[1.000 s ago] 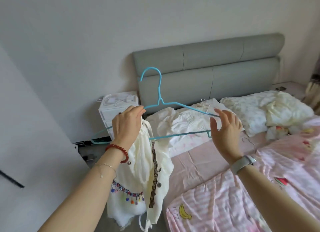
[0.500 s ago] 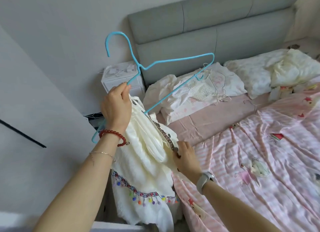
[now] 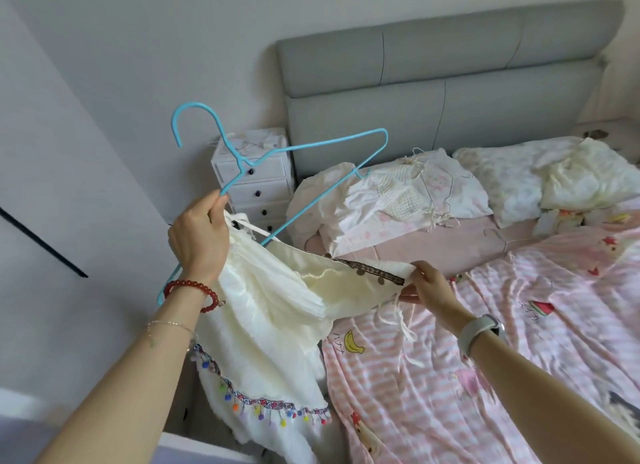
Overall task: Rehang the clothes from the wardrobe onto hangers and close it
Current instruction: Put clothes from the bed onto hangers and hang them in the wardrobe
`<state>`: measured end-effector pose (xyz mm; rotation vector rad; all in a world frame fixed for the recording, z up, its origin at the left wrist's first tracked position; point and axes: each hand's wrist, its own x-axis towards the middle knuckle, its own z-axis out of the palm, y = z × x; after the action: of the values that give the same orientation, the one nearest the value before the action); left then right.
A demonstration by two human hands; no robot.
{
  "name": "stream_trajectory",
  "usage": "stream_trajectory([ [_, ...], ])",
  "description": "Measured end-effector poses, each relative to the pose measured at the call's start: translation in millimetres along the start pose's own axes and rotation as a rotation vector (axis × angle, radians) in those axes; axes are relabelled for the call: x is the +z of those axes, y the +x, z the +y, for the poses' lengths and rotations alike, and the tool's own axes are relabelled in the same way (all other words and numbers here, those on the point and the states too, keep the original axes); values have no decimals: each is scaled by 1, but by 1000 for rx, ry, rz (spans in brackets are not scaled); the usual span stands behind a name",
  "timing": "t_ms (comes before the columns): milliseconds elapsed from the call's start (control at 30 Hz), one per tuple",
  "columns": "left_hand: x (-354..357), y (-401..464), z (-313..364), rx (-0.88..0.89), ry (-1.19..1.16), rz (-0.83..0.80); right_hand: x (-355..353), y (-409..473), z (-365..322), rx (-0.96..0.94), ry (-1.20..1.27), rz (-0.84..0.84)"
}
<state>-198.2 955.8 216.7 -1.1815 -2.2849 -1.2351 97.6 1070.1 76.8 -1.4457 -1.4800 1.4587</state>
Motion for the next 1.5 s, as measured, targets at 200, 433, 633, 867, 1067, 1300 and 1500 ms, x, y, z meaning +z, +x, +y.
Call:
stream_trajectory([
  [200, 0, -6, 2, 33, 35, -28, 14, -3, -13, 44, 110, 36],
  [433, 1, -18, -11, 75, 22, -48, -10, 8, -59, 87, 611, -80],
  [633, -5, -27, -15, 153, -21, -75, -16, 18, -111, -19, 526, -119],
  [867, -14, -34, -21, 149, 3, -59, 0, 25, -120, 53, 476, -285],
  [1067, -17, -50, -28, 44, 31, -36, 43, 39, -94, -172, -274, -96],
  [1300, -42, -78, -32, -2, -20, -51, 41, 32, -90, -314, -273, 105],
  [1500, -78, -126, -29, -52, -92, -142, 64, -40, -112, -1260, -695, 246],
])
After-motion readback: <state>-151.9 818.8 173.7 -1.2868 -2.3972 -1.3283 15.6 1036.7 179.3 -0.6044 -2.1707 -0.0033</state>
